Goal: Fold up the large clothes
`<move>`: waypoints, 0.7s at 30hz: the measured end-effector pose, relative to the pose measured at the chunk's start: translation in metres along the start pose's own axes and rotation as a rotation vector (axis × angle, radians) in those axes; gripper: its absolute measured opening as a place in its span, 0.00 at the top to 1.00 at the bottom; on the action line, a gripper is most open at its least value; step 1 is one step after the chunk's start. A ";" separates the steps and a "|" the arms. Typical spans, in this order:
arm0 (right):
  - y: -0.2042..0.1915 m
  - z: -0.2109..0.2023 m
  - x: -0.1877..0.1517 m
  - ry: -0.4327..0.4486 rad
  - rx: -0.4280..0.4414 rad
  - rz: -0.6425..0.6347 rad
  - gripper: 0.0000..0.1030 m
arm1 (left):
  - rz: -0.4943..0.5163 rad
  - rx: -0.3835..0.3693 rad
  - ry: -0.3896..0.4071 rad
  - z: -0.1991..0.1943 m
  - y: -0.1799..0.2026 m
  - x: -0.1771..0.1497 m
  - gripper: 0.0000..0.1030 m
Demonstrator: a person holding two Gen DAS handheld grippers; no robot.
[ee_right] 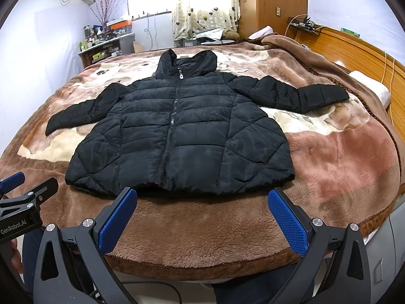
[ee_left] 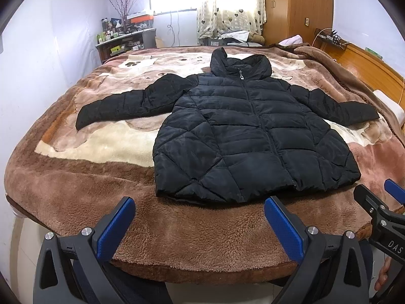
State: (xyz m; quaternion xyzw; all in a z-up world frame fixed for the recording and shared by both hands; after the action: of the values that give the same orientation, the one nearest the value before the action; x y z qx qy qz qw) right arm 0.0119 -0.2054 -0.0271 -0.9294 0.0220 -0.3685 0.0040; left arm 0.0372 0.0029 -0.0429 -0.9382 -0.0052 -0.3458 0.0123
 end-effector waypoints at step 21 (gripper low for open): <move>0.004 0.022 0.077 0.154 0.170 0.034 0.00 | -0.104 -0.034 0.014 0.064 -0.092 0.080 0.00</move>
State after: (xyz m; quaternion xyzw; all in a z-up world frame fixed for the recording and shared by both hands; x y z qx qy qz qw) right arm 0.0824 -0.2131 0.0097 -0.8940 0.0068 -0.4394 0.0873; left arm 0.1378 0.0966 -0.0379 -0.9344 -0.0479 -0.3524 -0.0218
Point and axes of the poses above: each gripper's, at about its wrist camera, not at the fingertips, and z roughly the way its jaws point, y to its right, x to its top, the point moved 5 cm from there along z, roughly the way its jaws point, and after that the axes turned 1 degree about -z, right-handed, at the moved point
